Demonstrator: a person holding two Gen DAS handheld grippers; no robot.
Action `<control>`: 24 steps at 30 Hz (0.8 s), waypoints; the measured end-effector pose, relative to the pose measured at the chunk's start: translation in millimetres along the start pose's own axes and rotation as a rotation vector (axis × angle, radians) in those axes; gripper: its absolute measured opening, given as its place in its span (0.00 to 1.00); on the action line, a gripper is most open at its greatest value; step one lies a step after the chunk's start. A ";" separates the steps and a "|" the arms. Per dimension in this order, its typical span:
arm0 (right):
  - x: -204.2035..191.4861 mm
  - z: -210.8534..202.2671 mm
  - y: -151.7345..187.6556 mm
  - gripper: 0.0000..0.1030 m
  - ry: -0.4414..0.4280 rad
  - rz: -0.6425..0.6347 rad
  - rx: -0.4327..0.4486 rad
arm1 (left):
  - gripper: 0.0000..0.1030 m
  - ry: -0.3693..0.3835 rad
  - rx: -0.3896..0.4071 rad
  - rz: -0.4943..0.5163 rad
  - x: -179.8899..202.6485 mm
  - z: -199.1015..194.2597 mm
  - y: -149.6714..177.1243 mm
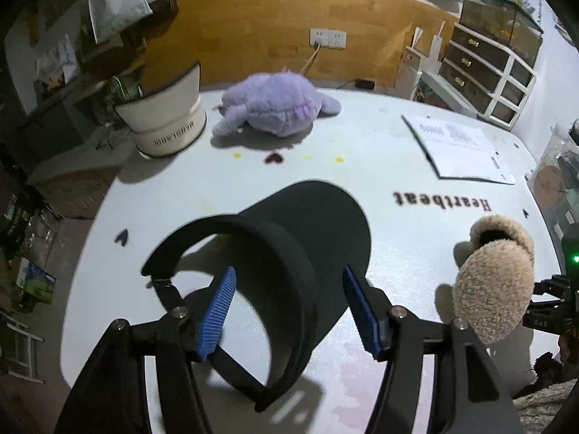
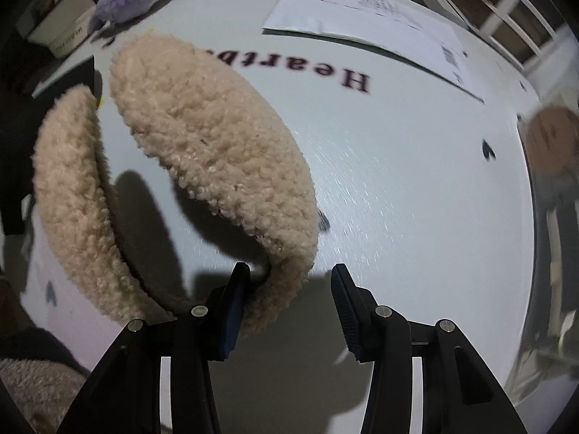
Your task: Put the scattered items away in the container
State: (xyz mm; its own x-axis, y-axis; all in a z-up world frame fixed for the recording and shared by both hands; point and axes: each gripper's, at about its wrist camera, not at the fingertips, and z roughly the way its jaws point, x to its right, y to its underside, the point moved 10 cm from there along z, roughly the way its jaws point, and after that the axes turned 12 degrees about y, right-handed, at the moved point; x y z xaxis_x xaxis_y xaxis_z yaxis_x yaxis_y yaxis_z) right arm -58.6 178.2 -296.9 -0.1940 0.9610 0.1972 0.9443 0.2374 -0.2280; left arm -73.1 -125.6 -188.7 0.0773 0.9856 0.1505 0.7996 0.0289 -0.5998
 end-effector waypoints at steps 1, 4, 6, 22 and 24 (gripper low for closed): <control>2.5 -7.6 0.8 0.46 -0.041 0.032 0.015 | 0.60 0.008 0.013 0.013 6.1 -5.5 -2.2; 14.9 -38.0 -0.7 0.72 -0.161 0.148 0.067 | 0.70 0.074 0.038 0.065 35.8 -14.8 -10.5; 29.2 -53.2 -0.9 0.80 -0.166 0.207 0.100 | 0.71 0.137 0.033 0.109 63.1 -9.1 -13.1; 51.3 -14.1 -60.8 0.58 -0.118 0.281 0.130 | 0.71 0.202 -0.249 0.285 143.4 72.5 56.9; 39.2 -10.8 -56.0 0.58 -0.155 0.243 0.113 | 0.71 0.190 -0.251 0.299 145.9 78.5 57.7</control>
State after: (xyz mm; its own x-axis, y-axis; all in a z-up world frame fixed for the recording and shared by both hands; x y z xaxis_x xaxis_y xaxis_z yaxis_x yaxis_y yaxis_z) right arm -116.2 201.1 -266.2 -0.0126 0.9997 -0.0222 0.9340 0.0039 -0.3573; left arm -62.5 33.0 -263.1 0.4164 0.8958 0.1552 0.8440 -0.3174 -0.4323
